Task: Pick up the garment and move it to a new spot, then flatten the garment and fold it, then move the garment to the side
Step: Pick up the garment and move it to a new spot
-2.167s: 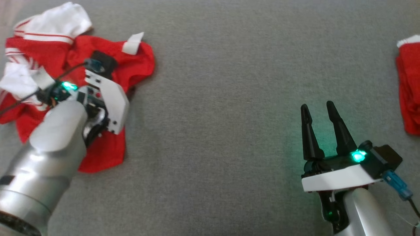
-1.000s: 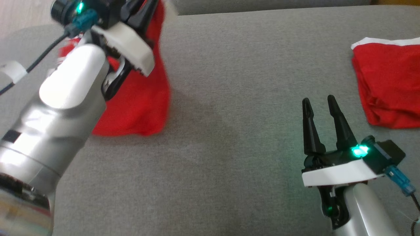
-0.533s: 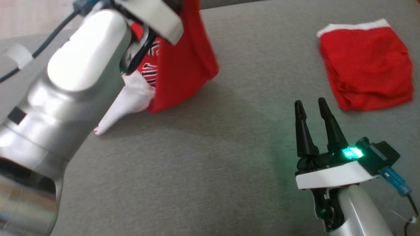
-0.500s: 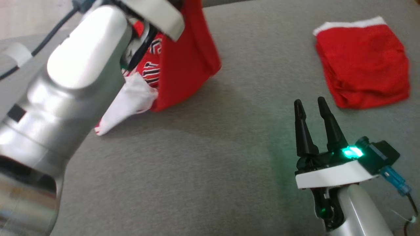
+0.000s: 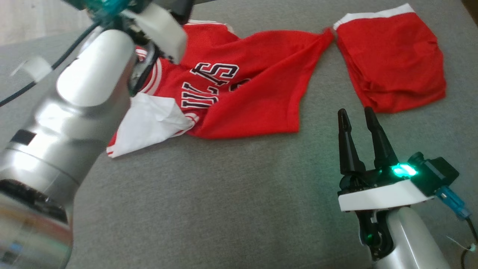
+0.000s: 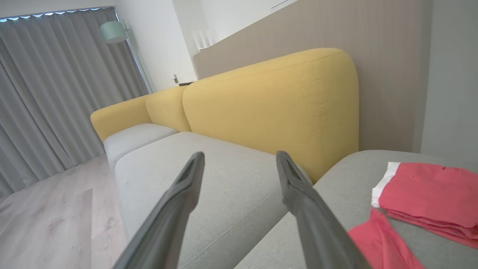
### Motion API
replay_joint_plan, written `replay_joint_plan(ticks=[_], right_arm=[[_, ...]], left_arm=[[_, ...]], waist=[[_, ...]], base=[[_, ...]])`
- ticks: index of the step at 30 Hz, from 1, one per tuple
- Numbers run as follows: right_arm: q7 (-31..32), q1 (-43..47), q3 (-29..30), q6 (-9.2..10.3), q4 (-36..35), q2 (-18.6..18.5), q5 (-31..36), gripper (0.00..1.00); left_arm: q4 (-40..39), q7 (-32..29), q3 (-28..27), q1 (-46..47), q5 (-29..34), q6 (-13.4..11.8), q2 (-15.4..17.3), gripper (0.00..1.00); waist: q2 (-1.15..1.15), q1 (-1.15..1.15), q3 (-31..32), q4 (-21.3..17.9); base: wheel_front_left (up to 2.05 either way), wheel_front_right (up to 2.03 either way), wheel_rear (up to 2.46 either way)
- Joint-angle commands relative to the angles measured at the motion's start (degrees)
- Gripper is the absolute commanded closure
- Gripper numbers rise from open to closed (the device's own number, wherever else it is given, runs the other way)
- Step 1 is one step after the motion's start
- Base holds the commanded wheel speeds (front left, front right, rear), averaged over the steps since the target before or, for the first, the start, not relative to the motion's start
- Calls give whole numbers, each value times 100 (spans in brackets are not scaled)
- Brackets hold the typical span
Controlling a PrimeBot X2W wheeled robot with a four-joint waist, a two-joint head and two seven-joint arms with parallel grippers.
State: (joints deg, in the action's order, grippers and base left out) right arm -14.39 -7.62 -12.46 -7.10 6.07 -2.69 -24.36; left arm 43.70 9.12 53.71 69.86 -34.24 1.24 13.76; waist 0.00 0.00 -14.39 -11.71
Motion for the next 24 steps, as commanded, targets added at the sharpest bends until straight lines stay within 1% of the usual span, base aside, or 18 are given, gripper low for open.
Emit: replay_joint_plan(ticks=[1,6,9,11,12,16,19,21,22,24], right_arm=[[-61,-97,-105,-39,-191,-19,8,0],[-61,-13,-13,-39,-123,-19,126,0],[-61,62,63,-39,-90,-19,219,0],[-61,127,146,-39,-73,-19,283,0],[-61,200,232,-39,-51,-19,348,0],[-61,285,375,-39,-37,-19,456,0],[-61,346,473,-39,-25,-19,504,0],[-61,393,497,-39,-10,-19,526,0],[-61,415,504,-39,-4,-19,534,0],[-61,442,506,-39,1,-19,539,0]], left_arm=[[-72,78,-198,247,-18,1,220,0],[-77,417,-358,-167,-112,-80,485,0],[-381,536,-493,-675,-124,-275,746,0],[-710,570,-620,-1129,-140,-464,920,0],[-1163,581,-829,-1653,-163,-713,1074,0],[-2314,585,-1394,-2961,-121,-1282,1330,0],[-3018,586,-1752,-3998,-61,-1634,1366,0],[-3377,586,-2009,-4635,-47,-1831,1266,0],[-3517,586,-2134,-4926,-33,-1902,1191,0],[-3688,586,-2316,-5394,29,-1959,1058,0]], waist=[[0,0,35,72],[0,0,202,365],[0,0,324,585],[0,0,412,761],[0,0,493,930],[0,0,613,1202],[0,0,686,1363],[0,0,741,1435],[0,0,759,1465],[0,0,767,1499]], base=[[0,0,0],[0,0,0],[0,0,0],[0,0,0],[0,0,0],[0,0,0],[0,0,0],[0,0,0],[0,0,0],[0,0,0]])
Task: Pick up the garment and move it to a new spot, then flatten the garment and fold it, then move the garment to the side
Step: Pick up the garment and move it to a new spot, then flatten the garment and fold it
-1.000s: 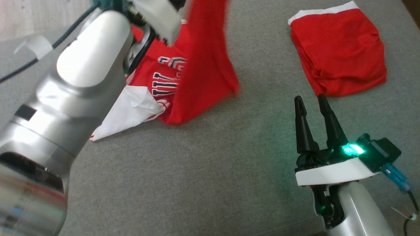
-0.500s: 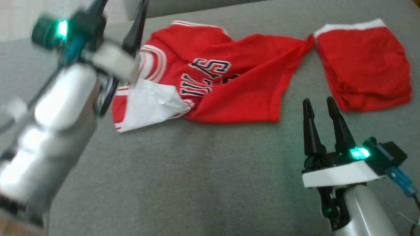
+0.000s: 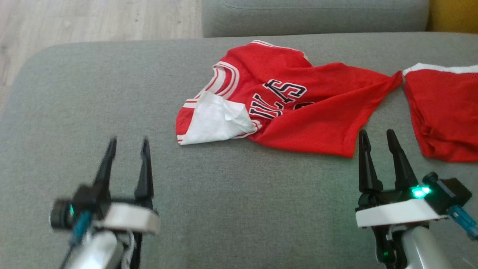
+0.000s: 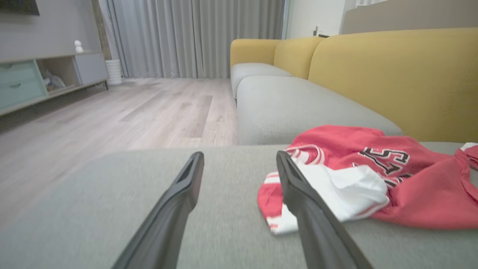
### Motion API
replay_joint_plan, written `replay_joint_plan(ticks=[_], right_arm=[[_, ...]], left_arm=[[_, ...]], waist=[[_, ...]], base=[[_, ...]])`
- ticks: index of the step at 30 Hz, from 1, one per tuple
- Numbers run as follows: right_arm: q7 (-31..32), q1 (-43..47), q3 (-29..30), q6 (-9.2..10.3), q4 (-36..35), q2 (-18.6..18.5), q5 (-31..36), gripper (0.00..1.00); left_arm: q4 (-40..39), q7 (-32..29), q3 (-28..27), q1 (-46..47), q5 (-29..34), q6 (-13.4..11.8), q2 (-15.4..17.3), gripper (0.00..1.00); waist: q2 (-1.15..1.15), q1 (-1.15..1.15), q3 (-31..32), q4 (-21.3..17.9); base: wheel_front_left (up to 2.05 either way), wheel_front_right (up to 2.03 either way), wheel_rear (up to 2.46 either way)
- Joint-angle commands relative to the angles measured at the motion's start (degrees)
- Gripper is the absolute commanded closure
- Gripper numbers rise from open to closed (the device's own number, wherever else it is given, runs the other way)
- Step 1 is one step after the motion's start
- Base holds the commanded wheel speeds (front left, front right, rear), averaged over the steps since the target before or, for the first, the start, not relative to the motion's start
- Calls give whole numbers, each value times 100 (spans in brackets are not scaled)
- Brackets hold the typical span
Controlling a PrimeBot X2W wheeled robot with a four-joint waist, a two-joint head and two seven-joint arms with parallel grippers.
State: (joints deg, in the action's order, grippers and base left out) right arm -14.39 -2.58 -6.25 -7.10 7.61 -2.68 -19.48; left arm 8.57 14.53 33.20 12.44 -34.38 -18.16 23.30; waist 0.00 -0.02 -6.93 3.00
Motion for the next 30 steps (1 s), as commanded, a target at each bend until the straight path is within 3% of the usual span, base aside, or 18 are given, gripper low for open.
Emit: replay_joint_plan(ticks=[1,6,12,19,25,30], right_arm=[[-61,-57,-124,-39,-151,-20,52,0],[-61,-75,-175,-39,-160,-20,68,0],[-61,-148,-237,-39,-165,-20,56,0],[-61,-271,-241,-39,-214,-20,73,0],[-61,-409,-260,-39,-269,-20,77,0],[-61,-481,-277,-39,-273,-20,80,0]], left_arm=[[-223,46,-352,194,85,-20,48,0],[-296,46,-670,70,357,148,-128,0],[93,21,-513,470,510,512,-210,0],[704,-498,-249,1186,497,915,-261,0],[1427,-1092,-53,2073,422,1405,-327,0],[2045,-1233,20,2653,437,1639,-397,0]], waist=[[0,2,18,37],[0,2,-74,42],[0,2,-308,-145],[0,2,-699,-352],[0,2,-1097,-541],[0,2,-1307,-647]], base=[[0,0,0],[0,0,0],[0,0,0],[0,0,0],[0,0,0],[0,0,0]])
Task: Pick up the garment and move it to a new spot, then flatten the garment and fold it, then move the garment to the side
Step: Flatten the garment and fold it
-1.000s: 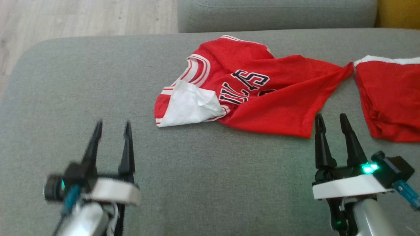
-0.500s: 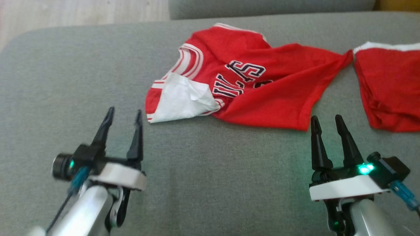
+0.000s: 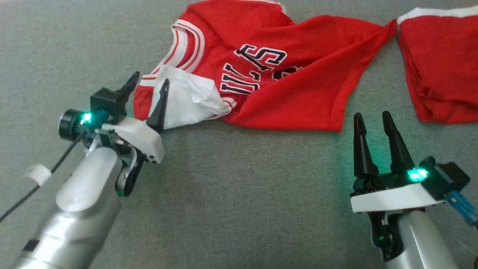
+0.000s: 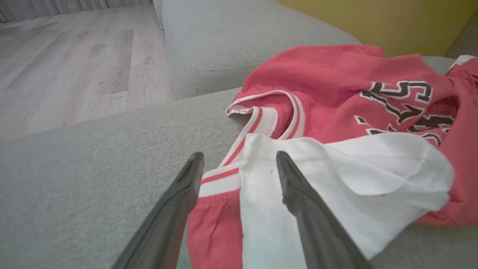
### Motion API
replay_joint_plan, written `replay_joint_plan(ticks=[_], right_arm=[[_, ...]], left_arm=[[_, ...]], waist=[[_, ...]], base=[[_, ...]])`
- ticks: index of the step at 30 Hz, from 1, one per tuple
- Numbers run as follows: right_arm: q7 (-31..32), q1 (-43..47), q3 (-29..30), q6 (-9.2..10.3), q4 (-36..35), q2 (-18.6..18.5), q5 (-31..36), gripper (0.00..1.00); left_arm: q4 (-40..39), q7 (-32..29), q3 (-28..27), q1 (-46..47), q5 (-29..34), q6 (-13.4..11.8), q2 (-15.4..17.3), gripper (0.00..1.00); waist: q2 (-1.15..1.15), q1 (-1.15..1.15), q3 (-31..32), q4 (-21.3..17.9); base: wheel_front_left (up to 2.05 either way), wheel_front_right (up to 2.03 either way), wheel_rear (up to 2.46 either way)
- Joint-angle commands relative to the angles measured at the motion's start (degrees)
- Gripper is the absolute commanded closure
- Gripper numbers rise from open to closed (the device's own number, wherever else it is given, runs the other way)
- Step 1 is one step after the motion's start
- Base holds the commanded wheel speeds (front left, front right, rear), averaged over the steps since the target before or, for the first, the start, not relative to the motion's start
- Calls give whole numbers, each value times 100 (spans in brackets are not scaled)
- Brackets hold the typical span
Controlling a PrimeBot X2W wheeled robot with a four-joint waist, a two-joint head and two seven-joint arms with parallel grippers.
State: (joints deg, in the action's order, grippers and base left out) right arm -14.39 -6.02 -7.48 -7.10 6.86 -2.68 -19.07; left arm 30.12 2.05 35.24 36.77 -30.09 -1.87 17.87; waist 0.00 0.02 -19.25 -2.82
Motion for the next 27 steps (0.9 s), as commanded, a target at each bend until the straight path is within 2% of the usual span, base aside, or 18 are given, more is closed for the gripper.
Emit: replay_joint_plan(ticks=[1,13,14,15,21,27], right_arm=[[-61,-146,-160,-39,-198,-20,40,0],[-61,-224,-185,-39,-257,-20,143,0],[-61,-223,-187,-39,-257,-20,142,0],[-61,-223,-186,-39,-257,-20,139,0],[-61,-222,-181,-39,-217,-20,103,0],[-61,-214,-163,-39,-185,-20,93,0]], left_arm=[[5,21,-168,315,28,46,143,0],[922,251,-10,1018,101,432,-9,0],[966,288,6,1057,107,460,-28,41],[1005,315,28,1090,109,493,-50,100],[1190,405,147,1174,98,629,-144,100],[1287,585,171,1196,82,657,-146,100]], waist=[[0,-2,-102,-79],[0,-2,-262,-169],[0,-2,-265,-171],[0,-2,-268,-172],[0,-2,-225,-154],[0,-2,-133,-88]], base=[[0,0,0],[0,0,0],[0,0,0],[0,0,0],[0,0,0],[0,0,0]])
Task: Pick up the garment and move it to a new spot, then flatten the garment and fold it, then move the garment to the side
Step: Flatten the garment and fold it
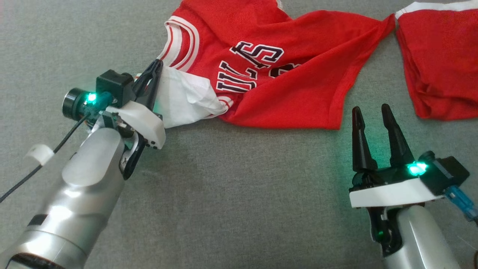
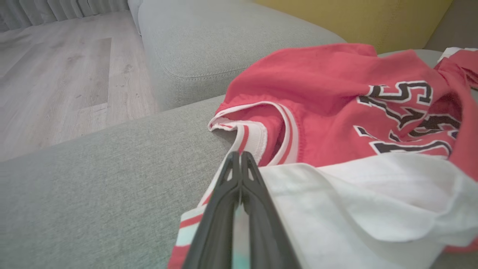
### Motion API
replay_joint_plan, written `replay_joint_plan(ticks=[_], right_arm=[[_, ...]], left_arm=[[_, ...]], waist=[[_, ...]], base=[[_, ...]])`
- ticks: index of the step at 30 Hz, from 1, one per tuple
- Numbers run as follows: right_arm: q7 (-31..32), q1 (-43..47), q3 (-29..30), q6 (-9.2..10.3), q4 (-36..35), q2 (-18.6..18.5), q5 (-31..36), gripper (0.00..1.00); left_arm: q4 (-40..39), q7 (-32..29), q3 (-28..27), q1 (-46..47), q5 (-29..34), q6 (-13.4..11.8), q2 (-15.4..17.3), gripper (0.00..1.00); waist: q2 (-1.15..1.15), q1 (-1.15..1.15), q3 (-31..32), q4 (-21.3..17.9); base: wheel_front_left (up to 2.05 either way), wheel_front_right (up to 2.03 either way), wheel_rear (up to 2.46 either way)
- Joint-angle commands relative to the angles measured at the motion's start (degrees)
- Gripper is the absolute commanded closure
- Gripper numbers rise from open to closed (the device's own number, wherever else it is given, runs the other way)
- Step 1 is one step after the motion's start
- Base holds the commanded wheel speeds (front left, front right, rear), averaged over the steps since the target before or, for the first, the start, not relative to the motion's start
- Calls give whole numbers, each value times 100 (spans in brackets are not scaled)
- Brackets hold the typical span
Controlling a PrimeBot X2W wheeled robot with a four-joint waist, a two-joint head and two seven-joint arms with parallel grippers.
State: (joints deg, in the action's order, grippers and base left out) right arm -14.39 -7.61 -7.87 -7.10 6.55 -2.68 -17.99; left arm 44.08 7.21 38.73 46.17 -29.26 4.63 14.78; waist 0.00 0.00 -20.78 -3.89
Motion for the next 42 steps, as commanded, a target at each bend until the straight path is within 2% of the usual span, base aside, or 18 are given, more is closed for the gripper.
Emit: replay_joint_plan(ticks=[1,7,12,16,21,22,28,35,36,37,38,42], right_arm=[[-61,-52,-120,-39,-148,-20,-16,0],[-61,-20,-107,-39,-112,-20,-14,0],[-61,24,-84,-39,-85,-20,0,0],[-61,75,-69,-39,-52,-20,6,0],[-61,169,-29,-39,9,-20,15,0],[-61,218,-23,-39,44,-20,8,0],[-61,288,-81,-39,129,-20,3,0],[-61,330,-90,-39,185,-20,12,0],[-61,346,-93,-39,193,-20,18,0],[-61,358,-97,-39,198,-20,25,0],[-61,364,-98,-39,199,-20,35,0],[-61,356,-67,-39,173,-20,43,0]], left_arm=[[-108,130,-189,261,-3,6,171,100],[-259,503,-343,314,-14,-106,268,100],[-658,705,-598,327,0,-229,535,100],[-1278,759,-708,182,118,-235,806,100],[-2055,770,-738,-388,239,-329,1206,100],[-2315,771,-714,-685,325,-404,1406,100],[-2604,695,-667,-1502,448,-600,1998,100],[-2708,403,-441,-2197,352,-582,2189,100],[-2706,289,-390,-2283,344,-591,2206,91],[-2725,209,-335,-2344,371,-604,2230,9],[-2749,169,-331,-2387,374,-666,2228,0],[-2972,221,-447,-2393,348,-964,2122,0]], waist=[[0,0,38,32],[0,0,177,135],[0,0,367,302],[0,0,541,478],[0,0,746,748],[0,0,845,850],[0,0,1010,1027],[0,0,1169,1052],[0,0,1194,1049],[0,0,1219,1044],[0,0,1246,1038],[0,0,1356,1002]], base=[[0,0,0],[0,0,0],[0,0,0],[0,0,0],[0,0,0],[0,0,0],[0,0,0],[0,0,0],[0,0,0],[0,0,0],[0,0,0],[0,0,0]])
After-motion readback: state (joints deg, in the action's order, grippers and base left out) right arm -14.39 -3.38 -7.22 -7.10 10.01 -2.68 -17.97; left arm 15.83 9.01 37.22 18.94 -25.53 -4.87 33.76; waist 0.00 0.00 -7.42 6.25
